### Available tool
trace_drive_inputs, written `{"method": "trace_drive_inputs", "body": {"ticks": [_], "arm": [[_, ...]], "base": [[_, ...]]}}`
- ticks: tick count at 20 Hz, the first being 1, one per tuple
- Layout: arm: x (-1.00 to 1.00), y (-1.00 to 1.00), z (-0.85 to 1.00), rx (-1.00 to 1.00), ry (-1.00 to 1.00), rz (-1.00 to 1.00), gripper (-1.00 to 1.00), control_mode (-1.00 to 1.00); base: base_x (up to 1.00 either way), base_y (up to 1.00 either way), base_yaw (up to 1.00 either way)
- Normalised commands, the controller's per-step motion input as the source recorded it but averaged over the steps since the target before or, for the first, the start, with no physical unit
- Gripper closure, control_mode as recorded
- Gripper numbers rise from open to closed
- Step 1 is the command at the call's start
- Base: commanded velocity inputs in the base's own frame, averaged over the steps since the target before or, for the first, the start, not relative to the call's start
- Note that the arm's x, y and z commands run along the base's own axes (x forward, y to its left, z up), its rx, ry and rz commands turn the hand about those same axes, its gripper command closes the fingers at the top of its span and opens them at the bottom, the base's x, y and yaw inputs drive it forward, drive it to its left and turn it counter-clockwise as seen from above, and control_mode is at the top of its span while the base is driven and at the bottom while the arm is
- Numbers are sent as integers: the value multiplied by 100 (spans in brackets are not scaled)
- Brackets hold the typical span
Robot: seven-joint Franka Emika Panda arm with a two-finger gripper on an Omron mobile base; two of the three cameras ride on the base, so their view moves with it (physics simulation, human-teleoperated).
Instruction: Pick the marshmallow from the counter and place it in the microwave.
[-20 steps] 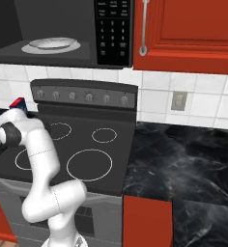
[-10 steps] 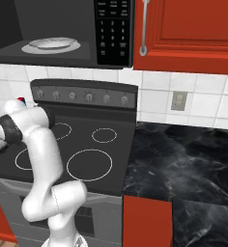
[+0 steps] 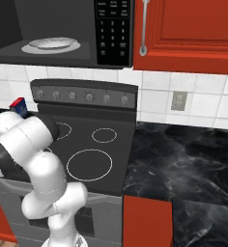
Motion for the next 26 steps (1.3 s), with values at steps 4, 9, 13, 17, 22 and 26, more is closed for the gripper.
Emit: {"method": "trace_drive_inputs", "body": {"ticks": [4, 9, 13, 17, 22, 26], "arm": [[-49, -90, 100, 0, 11, -18, 100, -100], [-19, -99, 100, 0, 22, -31, 100, -100], [0, -96, 100, 0, 34, -37, 100, -100], [6, -80, 100, -4, 44, -39, 100, -100], [1, -68, 100, -18, 44, -37, 100, -100], [4, -56, 99, -23, 32, -33, 100, -100]], "base": [[0, 0, 0], [0, 0, 0], [0, 0, 0], [0, 0, 0], [0, 0, 0], [0, 0, 0]]}}
